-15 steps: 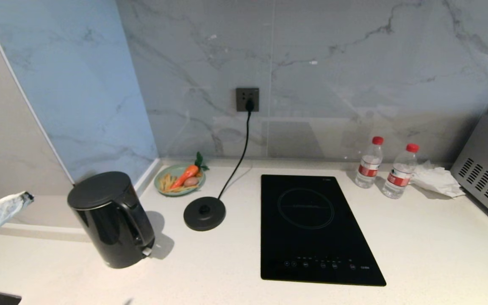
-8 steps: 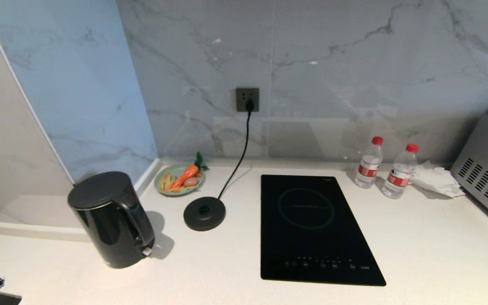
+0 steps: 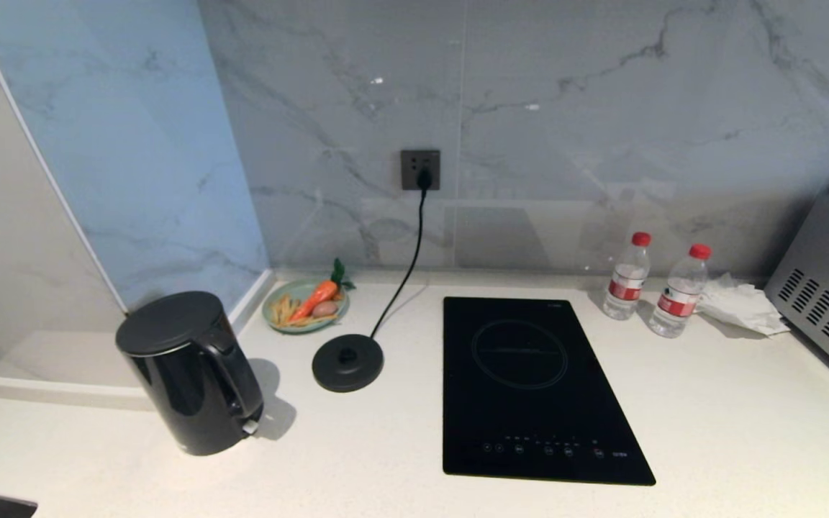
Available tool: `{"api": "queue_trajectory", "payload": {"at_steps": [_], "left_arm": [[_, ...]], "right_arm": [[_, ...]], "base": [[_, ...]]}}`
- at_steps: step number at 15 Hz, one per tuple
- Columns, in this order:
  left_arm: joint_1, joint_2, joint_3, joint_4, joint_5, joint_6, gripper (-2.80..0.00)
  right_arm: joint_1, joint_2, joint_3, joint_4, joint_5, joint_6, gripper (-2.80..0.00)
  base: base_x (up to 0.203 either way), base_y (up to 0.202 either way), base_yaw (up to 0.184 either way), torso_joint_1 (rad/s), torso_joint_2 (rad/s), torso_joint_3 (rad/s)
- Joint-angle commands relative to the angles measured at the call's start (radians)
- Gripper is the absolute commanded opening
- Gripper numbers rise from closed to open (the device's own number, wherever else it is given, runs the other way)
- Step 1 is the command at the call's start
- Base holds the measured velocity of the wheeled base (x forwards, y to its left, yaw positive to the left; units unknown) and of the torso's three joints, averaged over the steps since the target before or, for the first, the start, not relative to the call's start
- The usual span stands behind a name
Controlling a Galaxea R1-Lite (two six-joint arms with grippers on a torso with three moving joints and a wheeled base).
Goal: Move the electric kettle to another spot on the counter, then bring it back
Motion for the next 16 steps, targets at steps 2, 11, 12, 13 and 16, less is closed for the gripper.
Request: {"api": "queue_trajectory", "payload": {"at_steps": [2, 11, 12, 13, 16], "left_arm": [[-0.004, -0.092, 0.123, 0.025, 0.229, 0.051, 0.0], [-0.004, -0.091, 0.546, -0.49, 0.329, 0.163, 0.0], [-0.004, -0.09, 0.546, -0.491, 0.328, 0.164, 0.0], [-0.004, -0.09, 0.543, -0.487, 0.325, 0.16, 0.0], [-0.005, -0.091, 0.543, -0.489, 0.332, 0.12, 0.0]], "right_arm": [[0.0, -0.002, 0.0, 0.0, 0.0, 0.0, -2.8], [0.0, -0.002, 0.0, 0.0, 0.0, 0.0, -2.8], [0.0, -0.002, 0.0, 0.0, 0.0, 0.0, -2.8], [0.0, -0.002, 0.0, 0.0, 0.0, 0.0, -2.8], [0.0, -0.002, 0.0, 0.0, 0.0, 0.0, -2.8]], "base": [[0.0, 0.0, 0.0, 0.0, 0.0, 0.0], [0.0, 0.0, 0.0, 0.0, 0.0, 0.0], [0.0, 0.0, 0.0, 0.0, 0.0, 0.0], [0.0, 0.0, 0.0, 0.0, 0.0, 0.0], [0.0, 0.0, 0.0, 0.0, 0.0, 0.0]]}}
